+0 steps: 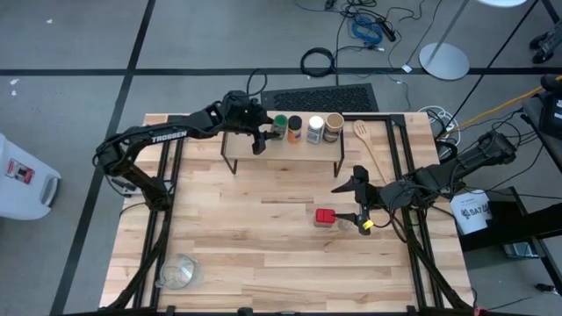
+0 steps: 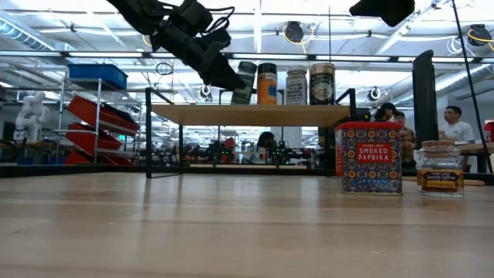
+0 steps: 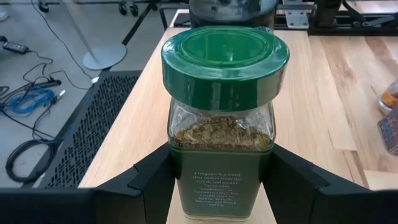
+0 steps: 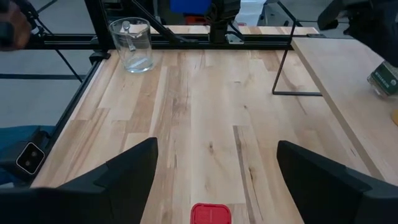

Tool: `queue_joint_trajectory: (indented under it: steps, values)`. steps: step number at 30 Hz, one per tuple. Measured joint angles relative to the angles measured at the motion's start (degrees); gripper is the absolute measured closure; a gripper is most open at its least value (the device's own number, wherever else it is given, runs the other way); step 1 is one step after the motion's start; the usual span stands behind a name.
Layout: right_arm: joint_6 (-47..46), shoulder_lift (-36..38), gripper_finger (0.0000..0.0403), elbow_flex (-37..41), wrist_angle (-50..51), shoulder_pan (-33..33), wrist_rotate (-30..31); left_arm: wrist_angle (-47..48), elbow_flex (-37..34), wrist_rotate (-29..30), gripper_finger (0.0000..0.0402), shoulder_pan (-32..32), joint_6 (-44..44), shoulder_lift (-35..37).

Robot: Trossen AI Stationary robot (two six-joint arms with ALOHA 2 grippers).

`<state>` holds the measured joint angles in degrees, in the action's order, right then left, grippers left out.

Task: Shelf spices
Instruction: Put the green seasoning bottle on the shelf

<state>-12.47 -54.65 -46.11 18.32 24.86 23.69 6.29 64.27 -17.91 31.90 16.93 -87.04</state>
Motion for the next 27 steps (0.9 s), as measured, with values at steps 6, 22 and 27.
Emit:
queue_joint_trajectory:
  steps: [6,22,27]
  values:
    - [-0.4,0.0,0.0087,0.0,0.0,0.0,0.0,-2.6,0.0,0.0,0.0189,0.0,0.0,-1.8]
    - [-0.4,0.0,0.0087,0.0,0.0,0.0,0.0,-2.9,0.0,-3.1,0.0189,-0.3,-1.5,-1.9]
    - [-0.4,0.0,0.0087,0.0,0.0,0.0,0.0,-2.9,0.0,-3.0,0.0189,-0.3,-1.5,-1.9]
